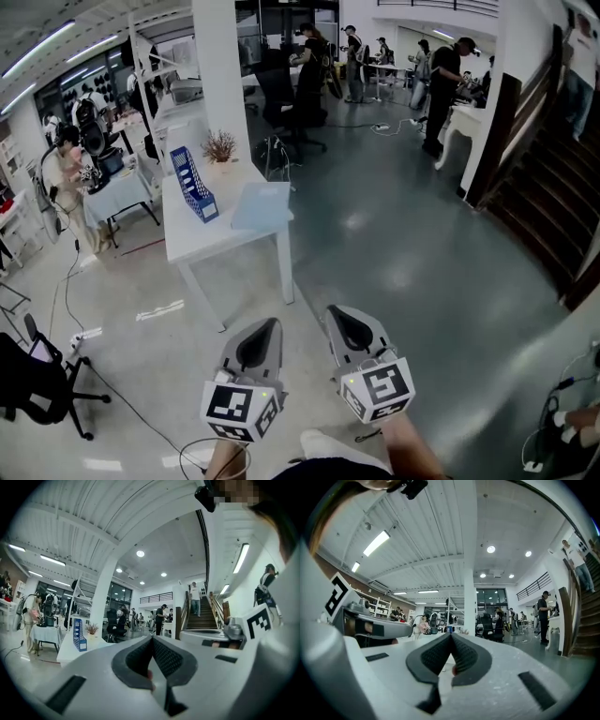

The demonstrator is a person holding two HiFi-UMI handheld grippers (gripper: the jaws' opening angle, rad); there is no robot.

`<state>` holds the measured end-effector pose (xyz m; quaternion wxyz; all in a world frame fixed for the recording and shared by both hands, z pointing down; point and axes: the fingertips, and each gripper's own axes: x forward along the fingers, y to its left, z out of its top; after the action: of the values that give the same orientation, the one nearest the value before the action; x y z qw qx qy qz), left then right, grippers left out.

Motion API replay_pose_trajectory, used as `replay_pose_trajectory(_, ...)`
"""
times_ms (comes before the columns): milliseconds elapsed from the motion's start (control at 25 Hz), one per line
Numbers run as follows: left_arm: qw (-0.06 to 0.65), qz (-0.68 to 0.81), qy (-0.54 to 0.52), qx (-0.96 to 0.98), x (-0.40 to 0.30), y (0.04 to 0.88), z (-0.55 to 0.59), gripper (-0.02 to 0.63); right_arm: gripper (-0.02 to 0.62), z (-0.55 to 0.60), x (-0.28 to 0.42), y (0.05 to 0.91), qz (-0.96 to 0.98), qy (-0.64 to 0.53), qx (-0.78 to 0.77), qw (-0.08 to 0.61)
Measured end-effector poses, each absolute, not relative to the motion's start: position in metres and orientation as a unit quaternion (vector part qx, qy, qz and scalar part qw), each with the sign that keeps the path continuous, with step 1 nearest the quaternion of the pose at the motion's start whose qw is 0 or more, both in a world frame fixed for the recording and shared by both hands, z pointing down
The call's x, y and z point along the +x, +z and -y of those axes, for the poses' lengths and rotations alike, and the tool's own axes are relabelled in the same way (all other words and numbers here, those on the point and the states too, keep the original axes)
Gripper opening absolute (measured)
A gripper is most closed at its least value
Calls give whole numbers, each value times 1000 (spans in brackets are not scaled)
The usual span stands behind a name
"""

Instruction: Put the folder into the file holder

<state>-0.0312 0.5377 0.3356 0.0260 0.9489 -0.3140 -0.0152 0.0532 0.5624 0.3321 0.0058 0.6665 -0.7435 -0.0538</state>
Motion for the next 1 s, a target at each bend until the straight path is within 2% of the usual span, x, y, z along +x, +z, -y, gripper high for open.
replay_pose_trajectory(600, 35, 342, -4, 939, 0, 345, -491, 6, 2, -515, 96, 346, 761, -15, 648, -29)
replay_pose_trajectory(1000, 31, 344, -5, 938, 10, 348, -440, 6, 0, -465, 103, 353, 763, -4, 645, -28)
